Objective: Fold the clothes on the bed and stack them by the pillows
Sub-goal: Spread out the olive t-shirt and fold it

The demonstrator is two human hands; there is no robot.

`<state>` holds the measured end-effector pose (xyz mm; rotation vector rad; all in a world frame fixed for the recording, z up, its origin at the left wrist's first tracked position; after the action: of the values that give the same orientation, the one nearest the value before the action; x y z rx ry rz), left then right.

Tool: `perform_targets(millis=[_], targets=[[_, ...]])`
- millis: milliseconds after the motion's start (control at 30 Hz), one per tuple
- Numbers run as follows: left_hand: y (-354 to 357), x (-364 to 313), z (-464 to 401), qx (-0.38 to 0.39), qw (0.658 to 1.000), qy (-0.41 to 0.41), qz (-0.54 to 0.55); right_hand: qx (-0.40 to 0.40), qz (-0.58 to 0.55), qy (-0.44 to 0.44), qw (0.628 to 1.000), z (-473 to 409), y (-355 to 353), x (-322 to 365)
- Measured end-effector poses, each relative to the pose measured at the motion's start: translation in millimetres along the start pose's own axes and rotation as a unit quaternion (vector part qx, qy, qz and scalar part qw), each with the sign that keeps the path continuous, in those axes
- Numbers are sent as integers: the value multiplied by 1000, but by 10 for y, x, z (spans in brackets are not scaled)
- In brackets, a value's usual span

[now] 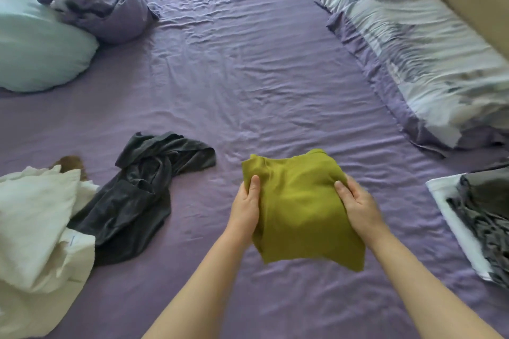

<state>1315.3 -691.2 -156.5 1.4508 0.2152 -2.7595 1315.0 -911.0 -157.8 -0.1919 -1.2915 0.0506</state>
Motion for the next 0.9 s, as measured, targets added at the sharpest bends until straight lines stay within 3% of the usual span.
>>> perform_targets(millis=[367,533,700,800,900], targets=[[2774,-326,515,152,982,-49,101,-66,56,11,996,20,-2879,7],[3872,-327,673,179,972,-93,119,-67,80,34,994,-39,-3999,-139],[4582,-211,620,177,965,-124,149,-88,71,51,992,-242,-4678,-450],[4839,4,615,164,976,-119,76,-63,72,106,990,-300,-4832,-734],[4916,179,628,154,983,-74,-67,-8,186,133,974,-275,-4832,-985]])
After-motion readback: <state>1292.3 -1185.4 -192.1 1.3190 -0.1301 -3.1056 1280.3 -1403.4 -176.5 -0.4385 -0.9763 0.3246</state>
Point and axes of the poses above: each hand's wrist, its own z-axis away from the middle knuckle, its own y-axis out of the palm, x = y × z, the point moved 1 cm from there along -z, towards the middle knuckle, and after that the axes turned 11 degrees about -z, right-handed, at the moved point
